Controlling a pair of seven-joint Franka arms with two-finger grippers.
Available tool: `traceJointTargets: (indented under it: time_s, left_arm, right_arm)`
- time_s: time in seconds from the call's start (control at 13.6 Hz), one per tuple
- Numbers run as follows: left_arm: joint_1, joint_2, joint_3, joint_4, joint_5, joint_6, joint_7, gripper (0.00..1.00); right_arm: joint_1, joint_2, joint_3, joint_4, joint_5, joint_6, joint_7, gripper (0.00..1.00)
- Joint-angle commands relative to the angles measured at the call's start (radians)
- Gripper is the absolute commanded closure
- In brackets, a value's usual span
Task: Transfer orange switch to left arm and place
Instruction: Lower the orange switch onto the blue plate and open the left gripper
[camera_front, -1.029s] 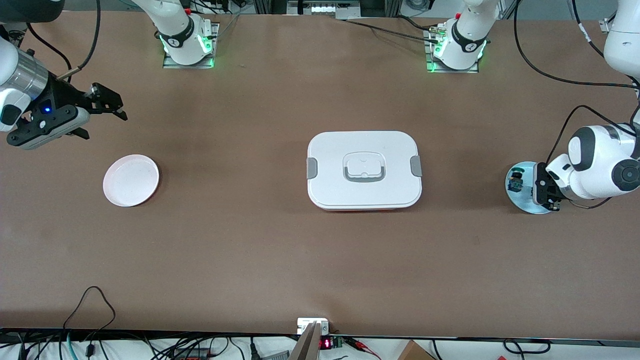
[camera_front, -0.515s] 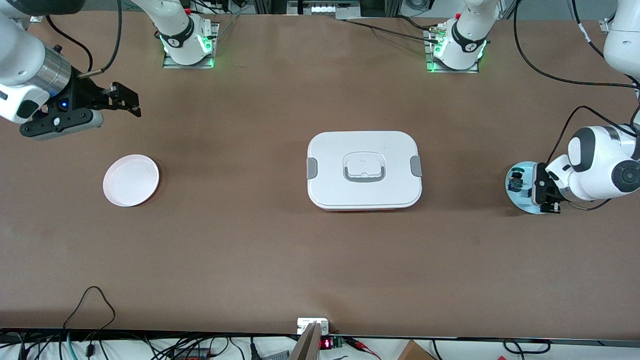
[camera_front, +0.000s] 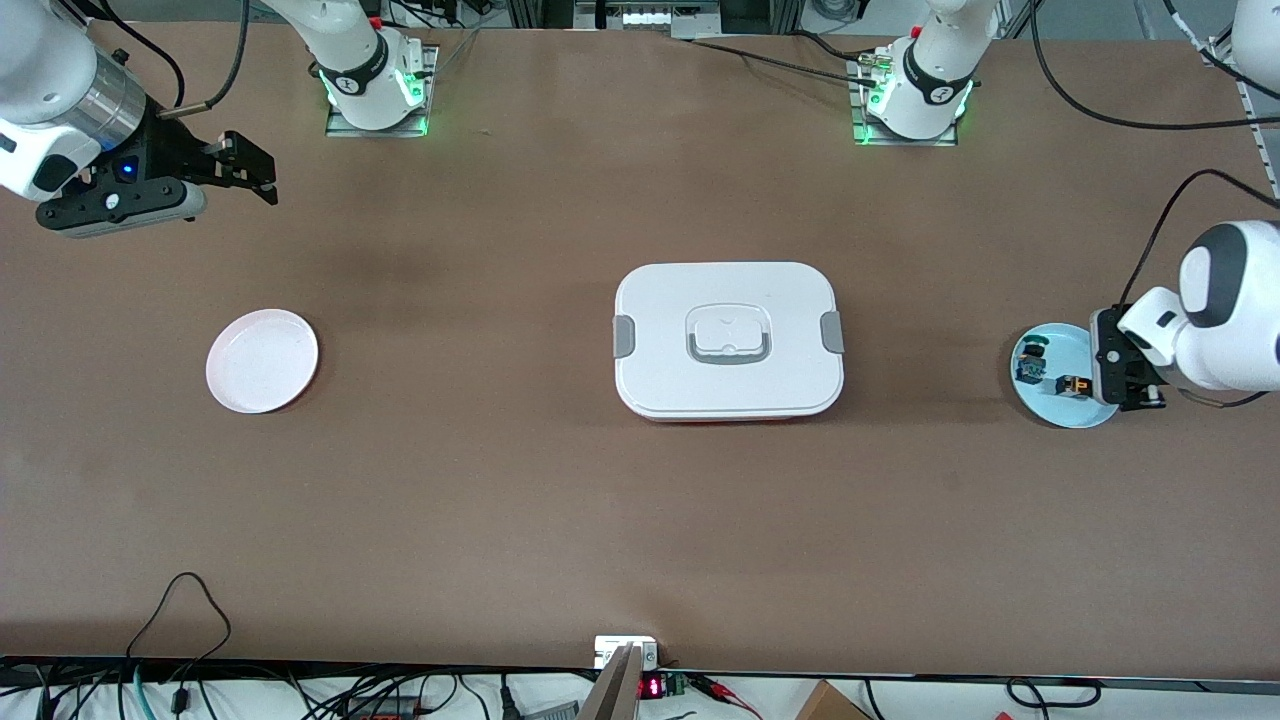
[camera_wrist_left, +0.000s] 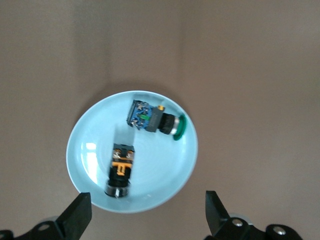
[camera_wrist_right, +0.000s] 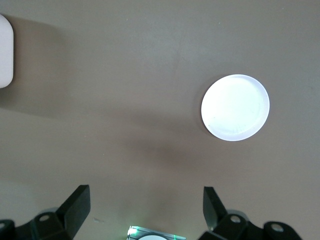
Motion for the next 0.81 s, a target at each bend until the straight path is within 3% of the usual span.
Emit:
traceJointTargets:
  time_s: [0.0,0.51,0.74]
  left_arm:
    - [-0.003,0.002,-0.037,0.087,-0.039,-0.156,-0.174,0.00]
    - [-0.003,-0.002,-0.266,0.279,-0.056,-0.477,-0.820,0.00]
    - [-0.002,-0.005,-0.297,0.354,-0.056,-0.578,-0.934,0.00]
  right_arm:
    - [0.001,-0.005,-0.005,-0.008,-0.019,0.015,0.015,0.00]
    - [-0.016,0.041,-0.011,0.067,-0.021,0.006,0.015,0.00]
    - [-0.022,0.061,-0.012,0.075,-0.016,0.021,0.019,0.00]
